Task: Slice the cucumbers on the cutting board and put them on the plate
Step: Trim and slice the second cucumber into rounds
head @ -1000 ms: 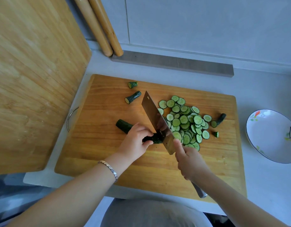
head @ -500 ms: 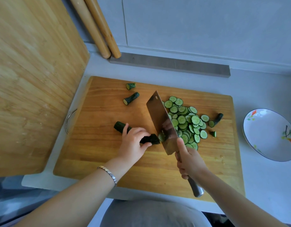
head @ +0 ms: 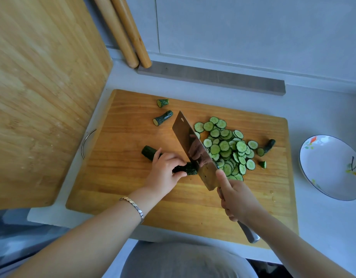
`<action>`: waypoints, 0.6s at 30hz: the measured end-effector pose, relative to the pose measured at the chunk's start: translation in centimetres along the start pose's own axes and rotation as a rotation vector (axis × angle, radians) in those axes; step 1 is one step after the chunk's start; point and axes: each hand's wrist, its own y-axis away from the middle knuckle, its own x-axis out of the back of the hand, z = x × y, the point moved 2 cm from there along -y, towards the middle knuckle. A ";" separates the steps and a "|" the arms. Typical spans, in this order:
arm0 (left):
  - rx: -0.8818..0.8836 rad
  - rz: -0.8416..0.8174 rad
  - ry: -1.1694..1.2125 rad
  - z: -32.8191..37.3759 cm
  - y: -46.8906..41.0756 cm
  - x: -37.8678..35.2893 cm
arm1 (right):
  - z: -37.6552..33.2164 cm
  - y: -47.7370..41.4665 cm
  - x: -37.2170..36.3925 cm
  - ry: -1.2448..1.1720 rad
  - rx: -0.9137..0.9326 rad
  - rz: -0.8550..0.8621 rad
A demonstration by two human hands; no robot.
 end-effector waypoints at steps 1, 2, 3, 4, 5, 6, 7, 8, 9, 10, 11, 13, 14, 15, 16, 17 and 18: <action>0.000 -0.002 -0.002 0.1 0.0 0.0 | 0.0 -0.1 0.0 0.006 -0.002 0.000; 0.002 -0.002 -0.002 0.1 0.0 0.1 | 0.0 -0.2 -0.1 0.010 -0.005 0.000; 0.002 -0.003 -0.003 0.2 0.0 0.1 | 0.1 -0.4 -0.1 0.014 -0.012 -0.003; 0.001 -0.007 -0.005 0.2 0.0 0.2 | 0.1 -0.6 -0.2 0.018 -0.024 -0.011; -0.002 -0.012 -0.008 0.3 0.0 0.2 | 0.1 -0.9 -0.4 0.026 -0.037 -0.023; -0.007 -0.018 -0.014 0.3 0.1 0.2 | 0.3 -1.3 -0.8 0.038 -0.047 -0.032; -0.013 -0.021 -0.022 0.4 0.2 0.2 | 0.5 -1.7 -1.2 0.054 -0.051 -0.032; -0.018 -0.022 -0.031 0.4 0.2 0.1 | 0.7 -2.0 -1.6 0.075 -0.044 -0.021; -0.021 -0.023 -0.037 0.4 0.3 0.1 | 0.9 -2.3 -2.1 0.090 -0.027 -0.001; -0.024 -0.021 -0.038 0.4 0.3 0.1 | 1.2 -2.5 -2.6 0.096 -0.004 0.022; -0.026 -0.020 -0.039 0.4 0.3 0.2 | 1.4 -2.7 -3.0 0.088 0.018 0.042; -0.020 -0.037 -0.038 0.4 0.1 0.4 | 1.4 -2.8 -3.2 -0.004 0.019 0.062; -0.015 -0.052 -0.041 0.5 0.0 0.5 | 1.3 -2.7 -3.0 -0.079 -0.002 0.057; -0.009 -0.069 -0.047 0.6 -0.1 0.6 | 1.0 -2.6 -2.7 -0.143 -0.024 0.041; -0.007 -0.085 -0.056 0.7 -0.1 0.7 | 0.8 -2.5 -2.2 -0.185 -0.041 0.020; -0.016 -0.091 -0.067 0.8 -0.1 0.9 | 0.6 -2.3 -1.5 -0.208 -0.054 -0.001; -0.039 -0.073 -0.082 1.0 -0.1 1.1 | 0.4 -2.1 -0.6 -0.209 -0.058 -0.019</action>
